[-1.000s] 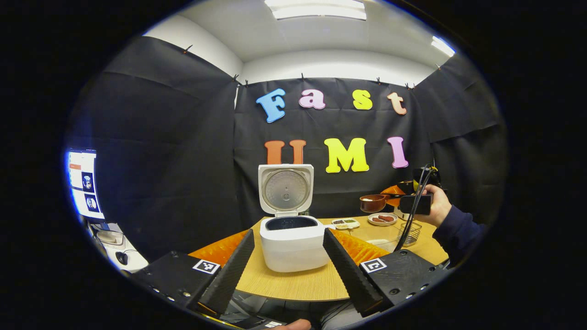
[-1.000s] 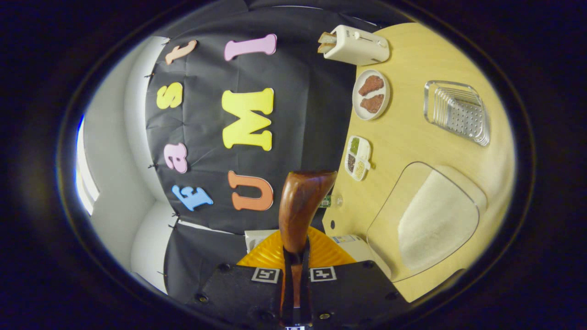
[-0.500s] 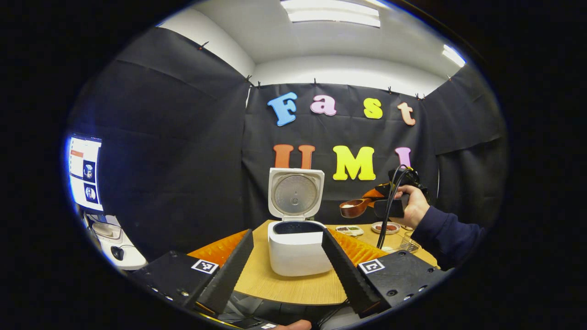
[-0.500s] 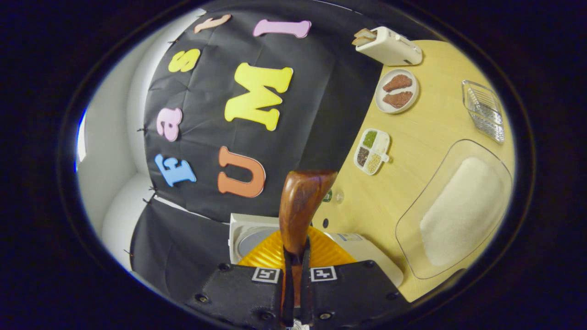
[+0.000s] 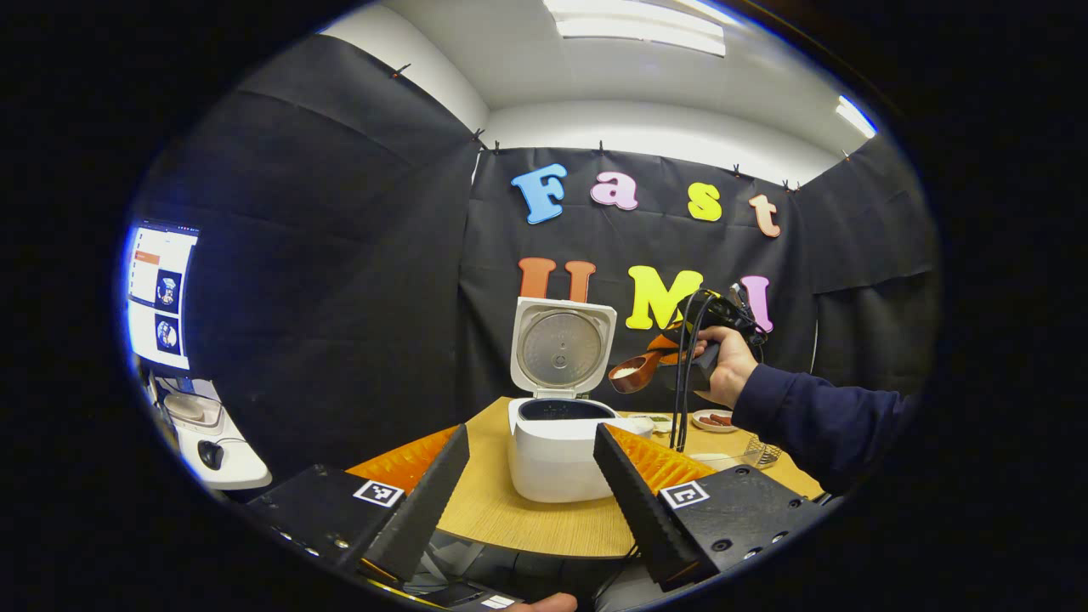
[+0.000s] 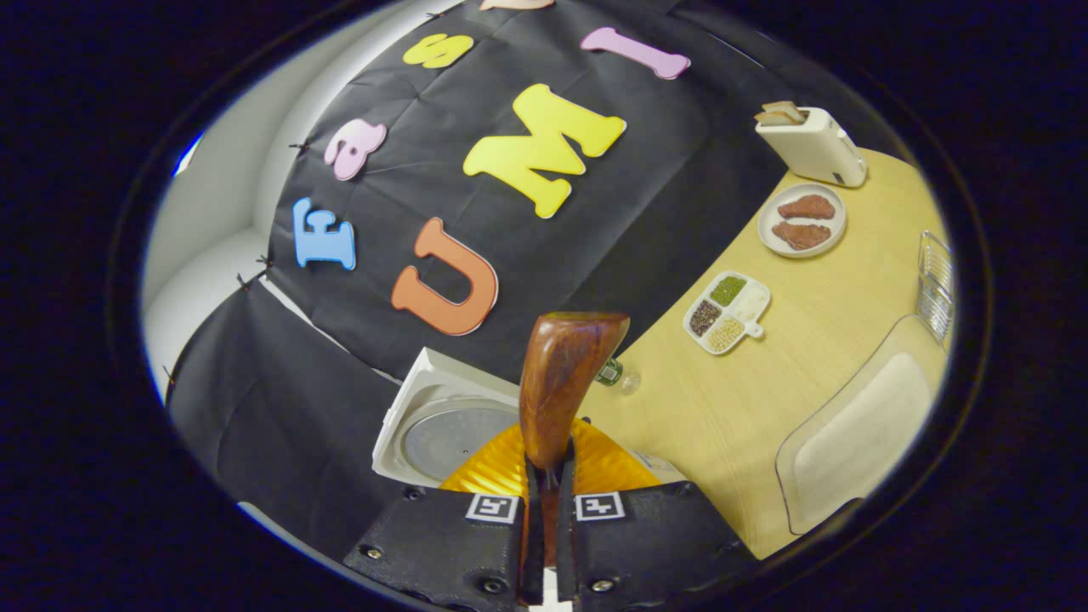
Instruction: Close the left gripper, press the button to open the rice cooker; take a wooden spoon from the chopstick holder with the right hand, scoop a spoonful of rice and pour it into the rice cooker, then put the wooden spoon back into the chopstick holder.
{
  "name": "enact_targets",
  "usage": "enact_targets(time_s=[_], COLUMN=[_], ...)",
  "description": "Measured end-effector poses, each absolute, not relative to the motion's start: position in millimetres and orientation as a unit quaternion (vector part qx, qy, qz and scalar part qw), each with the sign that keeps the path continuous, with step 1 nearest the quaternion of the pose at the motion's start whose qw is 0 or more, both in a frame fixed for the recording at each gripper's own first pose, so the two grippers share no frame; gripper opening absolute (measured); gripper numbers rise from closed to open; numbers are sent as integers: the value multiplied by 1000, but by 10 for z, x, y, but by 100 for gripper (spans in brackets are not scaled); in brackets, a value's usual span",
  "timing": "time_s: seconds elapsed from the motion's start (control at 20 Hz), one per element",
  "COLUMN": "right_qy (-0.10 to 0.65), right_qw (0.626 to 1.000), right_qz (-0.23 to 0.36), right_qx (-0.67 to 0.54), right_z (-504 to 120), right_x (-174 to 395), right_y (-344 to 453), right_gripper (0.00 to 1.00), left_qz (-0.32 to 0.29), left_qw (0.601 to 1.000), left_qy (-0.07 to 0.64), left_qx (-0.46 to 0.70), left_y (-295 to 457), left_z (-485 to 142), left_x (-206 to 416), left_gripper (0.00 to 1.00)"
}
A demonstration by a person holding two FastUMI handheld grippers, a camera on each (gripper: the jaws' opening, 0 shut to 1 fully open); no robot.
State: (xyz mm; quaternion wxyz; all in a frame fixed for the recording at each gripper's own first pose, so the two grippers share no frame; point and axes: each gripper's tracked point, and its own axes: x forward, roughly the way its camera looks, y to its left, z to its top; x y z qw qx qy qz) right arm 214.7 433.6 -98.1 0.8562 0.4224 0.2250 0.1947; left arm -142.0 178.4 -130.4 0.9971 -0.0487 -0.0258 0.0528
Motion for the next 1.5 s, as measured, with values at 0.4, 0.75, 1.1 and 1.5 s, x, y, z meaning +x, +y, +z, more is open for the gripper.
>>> enact_targets(time_s=[0.4,0.75,1.1,1.5], right_qy=[170,101,70,21], right_qw=[913,950,965,972], right_qz=[199,196,217,233], right_qx=[313,220,133,30], right_z=[-935,-803,-884,-847], right_x=[2400,2375,2260,2131], right_y=[4675,4817,5086,5285], right_gripper=[11,11,11,11], left_qz=[54,58,58,63], left_qw=[997,997,997,997], left_qy=[-17,-17,-16,-12], left_qx=[-45,-37,-38,-43], left_y=[1867,1837,1826,1885], left_z=[-1430,-1451,-1483,-1526], left_x=[-1402,-1369,-1383,-1353], left_gripper=[94,94,94,94])
